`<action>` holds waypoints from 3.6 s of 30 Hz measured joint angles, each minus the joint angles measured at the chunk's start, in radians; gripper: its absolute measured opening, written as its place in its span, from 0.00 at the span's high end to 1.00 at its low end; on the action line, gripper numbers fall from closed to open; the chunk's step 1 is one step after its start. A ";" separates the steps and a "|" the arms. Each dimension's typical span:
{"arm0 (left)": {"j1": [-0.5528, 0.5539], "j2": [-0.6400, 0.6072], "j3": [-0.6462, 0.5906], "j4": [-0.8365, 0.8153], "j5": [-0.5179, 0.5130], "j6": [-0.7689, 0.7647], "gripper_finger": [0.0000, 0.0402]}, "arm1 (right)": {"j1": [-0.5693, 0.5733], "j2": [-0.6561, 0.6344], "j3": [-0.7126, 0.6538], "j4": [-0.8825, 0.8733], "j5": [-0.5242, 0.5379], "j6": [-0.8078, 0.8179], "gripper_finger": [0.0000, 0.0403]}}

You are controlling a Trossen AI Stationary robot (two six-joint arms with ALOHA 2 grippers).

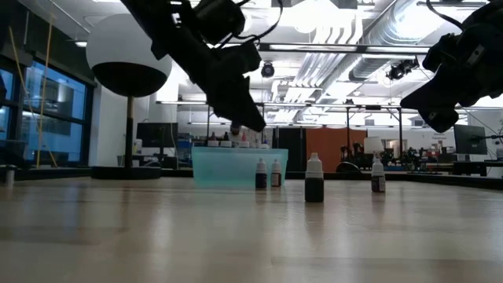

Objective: Pick & Place food coloring
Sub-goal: Put the small purple food coloring bottle into the blue bin

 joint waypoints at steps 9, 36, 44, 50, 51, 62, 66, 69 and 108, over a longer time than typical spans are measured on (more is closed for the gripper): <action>0.018 0.065 0.001 -0.022 0.059 0.030 0.64 | 0.000 0.000 0.000 -0.002 0.000 -0.001 1.00; 0.018 0.134 0.001 -0.014 -0.030 0.079 0.64 | 0.000 0.000 0.000 -0.001 0.000 -0.001 1.00; 0.018 0.146 0.001 0.022 -0.030 0.079 0.64 | 0.000 0.000 0.000 -0.001 0.000 -0.001 1.00; 0.018 0.148 0.001 0.026 -0.023 0.079 0.64 | 0.000 0.000 0.000 -0.001 0.000 -0.001 1.00; 0.018 0.148 0.001 0.027 -0.023 0.079 0.64 | 0.000 0.000 0.000 -0.001 0.000 -0.001 1.00; 0.018 0.148 0.001 0.071 0.004 0.072 0.64 | 0.000 0.000 0.000 -0.001 0.000 -0.001 1.00; 0.018 0.148 0.001 0.066 0.003 0.071 0.64 | 0.000 0.000 0.000 -0.001 0.000 -0.001 1.00; 0.018 0.148 0.001 0.066 0.002 0.072 0.64 | 0.000 0.000 0.000 -0.001 0.000 -0.001 1.00; 0.018 0.186 -0.001 0.050 -0.021 0.026 0.64 | 0.000 0.000 0.000 -0.001 0.000 -0.001 1.00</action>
